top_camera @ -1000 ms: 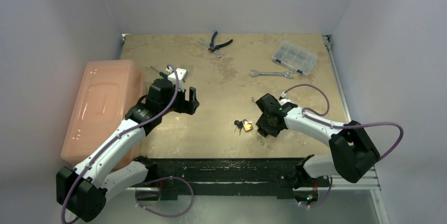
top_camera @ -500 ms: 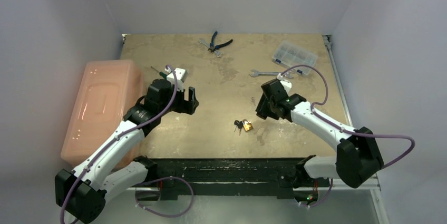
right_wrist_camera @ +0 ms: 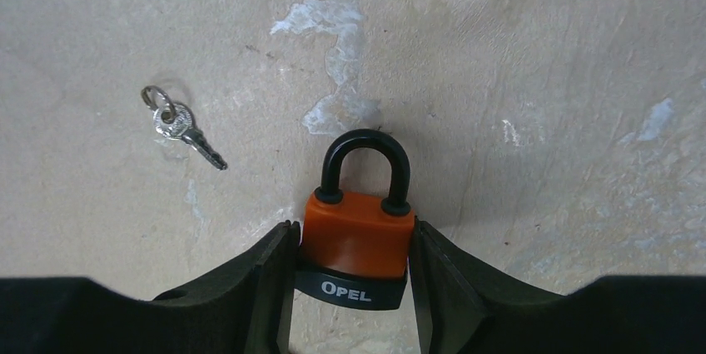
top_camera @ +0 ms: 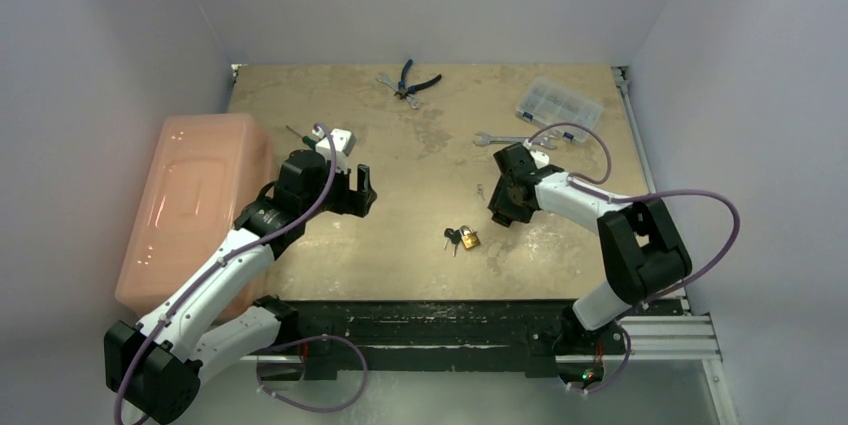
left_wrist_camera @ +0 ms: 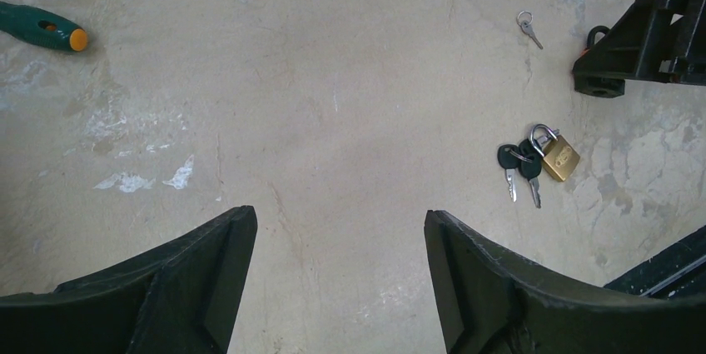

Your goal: Unlock with the key

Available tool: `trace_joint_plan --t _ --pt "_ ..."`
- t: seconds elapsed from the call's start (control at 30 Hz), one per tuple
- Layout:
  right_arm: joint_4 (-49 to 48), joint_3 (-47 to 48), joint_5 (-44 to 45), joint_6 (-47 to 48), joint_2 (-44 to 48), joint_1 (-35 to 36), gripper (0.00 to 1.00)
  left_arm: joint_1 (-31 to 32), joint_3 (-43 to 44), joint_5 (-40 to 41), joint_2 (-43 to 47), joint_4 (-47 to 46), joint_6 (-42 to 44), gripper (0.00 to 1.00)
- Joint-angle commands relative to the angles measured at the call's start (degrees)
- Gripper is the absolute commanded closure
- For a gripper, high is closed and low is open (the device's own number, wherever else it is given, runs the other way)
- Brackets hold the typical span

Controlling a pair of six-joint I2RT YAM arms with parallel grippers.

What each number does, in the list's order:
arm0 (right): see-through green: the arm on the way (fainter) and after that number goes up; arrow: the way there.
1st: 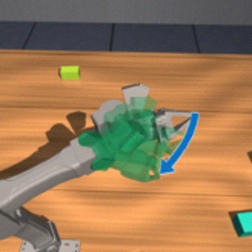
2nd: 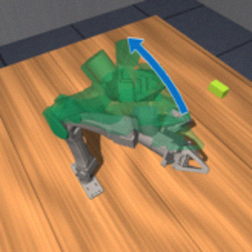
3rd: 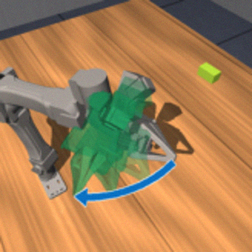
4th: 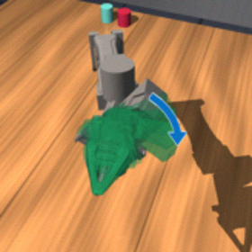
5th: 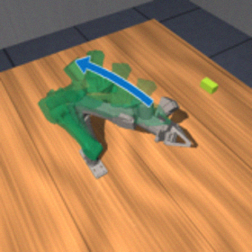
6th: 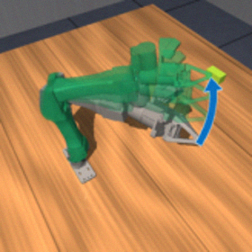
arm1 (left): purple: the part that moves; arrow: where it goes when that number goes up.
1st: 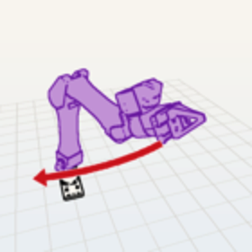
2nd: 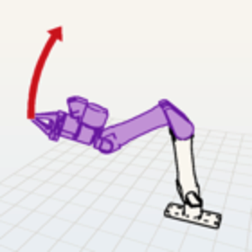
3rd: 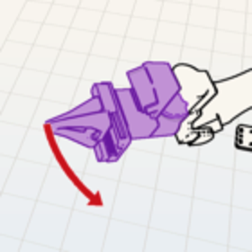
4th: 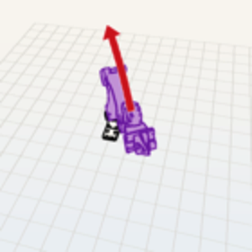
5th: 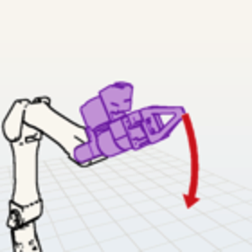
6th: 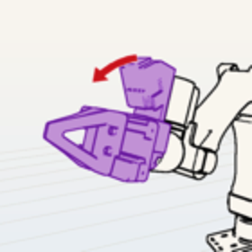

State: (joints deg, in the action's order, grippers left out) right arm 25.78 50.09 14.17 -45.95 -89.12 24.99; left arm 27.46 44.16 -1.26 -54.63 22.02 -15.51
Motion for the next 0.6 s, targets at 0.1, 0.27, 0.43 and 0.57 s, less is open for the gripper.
trace_joint_plan --t 0.1,0.27,0.43,0.57 --pt "-3.50 2.39 0.58 0.52 -2.43 -0.95 0.64 0.13 1.90 0.77 0.38 -0.75 -0.22 0.22" --pt "-3.72 2.37 -0.50 1.78 -3.26 -1.28 0.27 0.13 1.98 0.71 0.64 -0.75 -0.23 0.22" --pt "-3.11 4.20 -0.04 6.18 -2.14 -1.31 0.18 0.13 1.92 0.65 0.75 -0.82 -0.22 0.22" --pt "-1.53 7.28 0.61 11.56 -2.13 -1.31 0.18 0.13 1.96 0.62 0.50 -0.69 -0.23 0.22"
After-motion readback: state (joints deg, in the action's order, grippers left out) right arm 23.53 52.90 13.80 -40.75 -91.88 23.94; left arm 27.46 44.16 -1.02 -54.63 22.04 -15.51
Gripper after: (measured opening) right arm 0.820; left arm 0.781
